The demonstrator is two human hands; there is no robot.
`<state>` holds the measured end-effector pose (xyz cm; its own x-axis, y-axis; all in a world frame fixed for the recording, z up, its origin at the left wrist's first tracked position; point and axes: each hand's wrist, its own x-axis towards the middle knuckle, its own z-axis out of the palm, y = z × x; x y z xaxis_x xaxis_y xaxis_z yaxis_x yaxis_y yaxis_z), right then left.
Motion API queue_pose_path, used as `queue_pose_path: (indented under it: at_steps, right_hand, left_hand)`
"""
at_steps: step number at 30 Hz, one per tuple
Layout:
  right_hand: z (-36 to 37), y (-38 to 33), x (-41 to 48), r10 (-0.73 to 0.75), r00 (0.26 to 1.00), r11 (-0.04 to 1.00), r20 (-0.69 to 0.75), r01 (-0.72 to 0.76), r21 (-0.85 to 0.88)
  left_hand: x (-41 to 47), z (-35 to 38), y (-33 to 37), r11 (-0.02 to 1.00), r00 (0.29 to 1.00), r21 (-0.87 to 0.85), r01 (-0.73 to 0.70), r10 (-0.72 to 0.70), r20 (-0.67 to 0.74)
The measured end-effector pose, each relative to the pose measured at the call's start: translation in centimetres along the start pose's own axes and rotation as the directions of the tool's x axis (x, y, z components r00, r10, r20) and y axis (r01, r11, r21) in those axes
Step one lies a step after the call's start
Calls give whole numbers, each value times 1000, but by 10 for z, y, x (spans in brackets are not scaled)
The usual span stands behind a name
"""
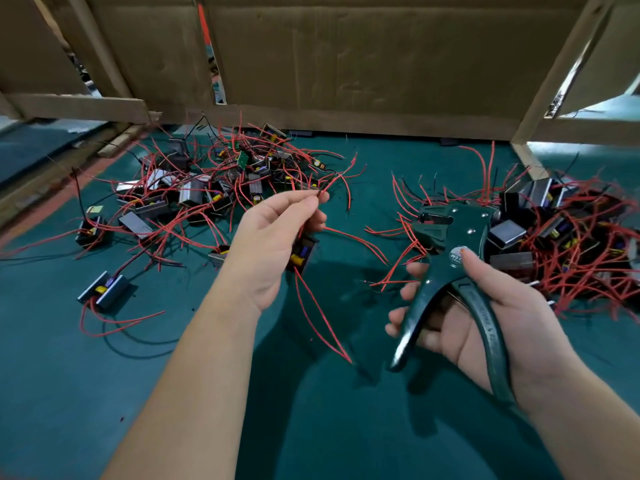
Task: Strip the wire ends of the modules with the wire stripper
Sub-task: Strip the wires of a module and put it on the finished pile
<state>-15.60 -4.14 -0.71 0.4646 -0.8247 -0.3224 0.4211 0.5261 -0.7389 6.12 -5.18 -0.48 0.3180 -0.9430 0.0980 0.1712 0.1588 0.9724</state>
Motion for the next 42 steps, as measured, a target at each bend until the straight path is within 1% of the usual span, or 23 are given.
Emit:
queue_pose_path:
  at_steps: [3,7,9,11,13,15,16,19,23,26,29,32,36,38,40,42]
  right_hand:
    - [-1,1,0,-10,999,1000,45,9,24]
    - [-2,3,-2,-6,989,1000,148,2,29]
    - [0,5,-2,-25,984,999,175,18,41]
    - [0,6,-2,-53,982,998,181,43,56]
    - [-1,6,-2,-68,972,997,223,56,60]
    - [-1,6,-2,-71,961,997,269,57,60]
    - [-2,6,-1,-72,958,997,278,58,59]
    - [-2,7,-2,-73,958,997,277,62,47]
    - [0,8,-2,-96,963,995,251,88,43]
    - [4,9,-3,-129,962,991,242,121,50]
    - [4,10,-4,-132,965,991,226,129,29]
    - [7,11,-5,-148,963,989,223,141,47]
    - [8,10,-7,-244,949,969,198,229,97]
    - [9,8,-8,-247,947,968,203,235,83]
    - [9,6,-8,-227,955,974,189,219,63]
    - [9,6,-9,-212,963,977,166,207,47]
  left_hand:
    - [0,1,0,1000,1000,6,22,-22,6]
    - [-1,3,1,999,999,36,27,-28,29]
    - [-3,4,2,997,999,80,13,-17,45]
    - [-5,5,1,992,996,126,-19,8,87]
    - [-8,7,-1,984,991,175,-24,1,132]
    - [-10,10,-4,969,992,246,-33,1,128]
    - [-11,11,-6,960,994,273,-53,23,111]
    - [-12,14,-7,932,991,342,-117,89,98]
    - [-16,18,-8,899,983,412,-150,92,157]
    - [-20,24,-7,904,971,391,-176,94,221]
    - [-23,29,-8,921,963,345,-182,95,254]
    - [-27,30,-8,930,949,319,-186,86,303]
    - [-29,31,-9,912,916,344,-224,76,393]
    - [-30,33,-11,904,904,356,-236,71,421]
    - [-30,34,-12,898,911,369,-241,78,405]
    - [-29,35,-13,901,932,370,-228,91,352]
